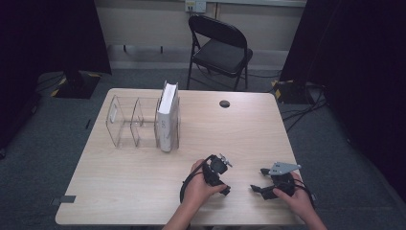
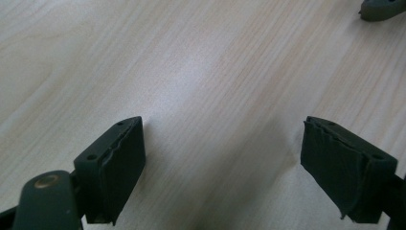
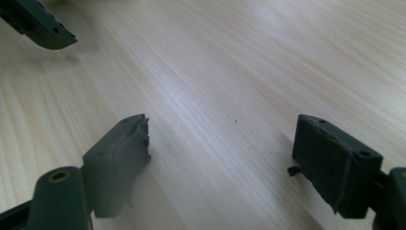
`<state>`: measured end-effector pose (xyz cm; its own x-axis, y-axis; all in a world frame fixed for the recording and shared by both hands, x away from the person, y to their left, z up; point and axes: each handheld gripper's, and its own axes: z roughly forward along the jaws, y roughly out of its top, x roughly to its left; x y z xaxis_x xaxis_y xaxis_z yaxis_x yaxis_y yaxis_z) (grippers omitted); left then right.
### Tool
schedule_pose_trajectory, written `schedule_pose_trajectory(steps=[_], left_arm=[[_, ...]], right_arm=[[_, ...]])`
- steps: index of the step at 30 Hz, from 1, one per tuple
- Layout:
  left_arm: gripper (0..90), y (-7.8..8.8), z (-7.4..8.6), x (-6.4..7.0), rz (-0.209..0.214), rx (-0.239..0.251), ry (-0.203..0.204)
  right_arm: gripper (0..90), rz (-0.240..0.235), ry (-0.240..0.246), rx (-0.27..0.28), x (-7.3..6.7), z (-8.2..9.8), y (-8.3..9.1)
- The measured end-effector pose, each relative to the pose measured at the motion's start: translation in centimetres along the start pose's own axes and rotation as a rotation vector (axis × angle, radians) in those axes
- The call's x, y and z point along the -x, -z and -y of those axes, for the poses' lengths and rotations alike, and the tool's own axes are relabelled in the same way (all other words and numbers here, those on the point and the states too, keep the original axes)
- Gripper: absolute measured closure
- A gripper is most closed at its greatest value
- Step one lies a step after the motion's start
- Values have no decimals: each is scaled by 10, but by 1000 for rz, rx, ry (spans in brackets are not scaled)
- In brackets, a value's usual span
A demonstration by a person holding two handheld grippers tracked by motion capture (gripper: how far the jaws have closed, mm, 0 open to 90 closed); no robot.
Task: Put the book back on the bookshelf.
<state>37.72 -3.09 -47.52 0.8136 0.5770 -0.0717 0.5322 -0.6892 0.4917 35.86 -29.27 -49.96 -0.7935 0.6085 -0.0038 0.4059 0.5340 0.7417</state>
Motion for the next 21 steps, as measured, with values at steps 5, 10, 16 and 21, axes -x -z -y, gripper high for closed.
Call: schedule_pose_trajectory(steps=[5,10,16,21], left_arm=[[140,-1,2,1,-12,9,-33],[124,-2,4,2,-20,15,-59],[88,-3,6,3,-11,32,-62],[55,-4,7,2,-5,32,-86]], right_arm=[[192,-1,0,0,0,0,0],[193,2,0,-1,-1,0,0],[192,1,-1,-2,-1,0,0],[192,2,-1,-2,-1,0,0]])
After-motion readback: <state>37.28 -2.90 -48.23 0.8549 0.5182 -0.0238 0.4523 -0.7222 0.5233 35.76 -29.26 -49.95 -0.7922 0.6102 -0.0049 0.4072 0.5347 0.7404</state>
